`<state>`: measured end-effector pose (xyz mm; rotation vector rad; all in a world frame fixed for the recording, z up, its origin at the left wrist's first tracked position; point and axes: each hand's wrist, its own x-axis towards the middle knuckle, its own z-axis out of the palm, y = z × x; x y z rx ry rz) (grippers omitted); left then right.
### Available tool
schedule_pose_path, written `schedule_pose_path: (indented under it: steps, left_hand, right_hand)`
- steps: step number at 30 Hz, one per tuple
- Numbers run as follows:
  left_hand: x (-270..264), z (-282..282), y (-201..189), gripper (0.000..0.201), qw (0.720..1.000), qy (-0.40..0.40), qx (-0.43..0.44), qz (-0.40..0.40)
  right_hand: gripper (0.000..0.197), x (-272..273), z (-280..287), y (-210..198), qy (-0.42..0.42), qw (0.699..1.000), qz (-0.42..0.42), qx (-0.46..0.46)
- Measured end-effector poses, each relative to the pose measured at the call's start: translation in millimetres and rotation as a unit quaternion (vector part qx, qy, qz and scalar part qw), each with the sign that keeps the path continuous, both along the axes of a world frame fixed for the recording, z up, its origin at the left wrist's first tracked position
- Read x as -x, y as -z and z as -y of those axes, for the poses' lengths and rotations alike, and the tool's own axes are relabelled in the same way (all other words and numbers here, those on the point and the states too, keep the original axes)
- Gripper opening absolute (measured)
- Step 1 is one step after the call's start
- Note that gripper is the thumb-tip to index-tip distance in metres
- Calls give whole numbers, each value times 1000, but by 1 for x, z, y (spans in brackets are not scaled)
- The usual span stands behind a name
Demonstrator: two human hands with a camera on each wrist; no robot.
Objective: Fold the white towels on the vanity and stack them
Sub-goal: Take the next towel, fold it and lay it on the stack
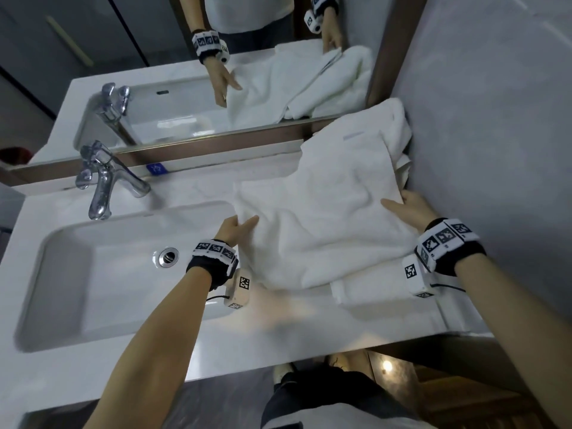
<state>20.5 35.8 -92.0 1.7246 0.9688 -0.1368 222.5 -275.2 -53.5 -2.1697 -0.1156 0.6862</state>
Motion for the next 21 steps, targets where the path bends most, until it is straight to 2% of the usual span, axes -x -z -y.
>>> schedule_pose_path:
  steps: [2, 4, 7, 10, 12, 14, 16, 19, 21]
  left_hand:
    - [-3, 3, -1, 29, 999, 1, -35, 2]
    - [-2, 5, -2, 20, 999, -16, -20, 25]
    - [-1, 5, -4, 29, 995, -82, 28, 43]
    - [-3, 4, -8, 44, 993, -105, 26, -40]
    - [1, 4, -12, 50, 988, -66, 7, -137]
    - [5, 5, -16, 49, 983, -42, 49, -170]
    - [10, 5, -21, 44, 977, -66, 136, -152]
    - [24, -5, -20, 47, 969, -81, 206, -108]
    - [35, -11, -19, 43, 964, -97, 238, -72]
  right_hand:
    - [37, 1, 1, -2, 11, 1000, 10, -18]
    - [30, 3, 2, -6, 26, 998, 35, -49]
    - [25, 5, 1, -10, 24, 995, 73, -65]
    - [30, 5, 1, -9, 31, 996, 77, -43]
    - [40, 5, 2, -8, 41, 997, 57, -21]
    - [48, 7, 5, -7, 50, 999, 17, -13]
    - [52, 11, 12, -6, 57, 998, -23, -17]
    - [31, 21, 23, -2, 66, 995, -58, -49]
    - [25, 28, 27, -2, 68, 993, -59, -76]
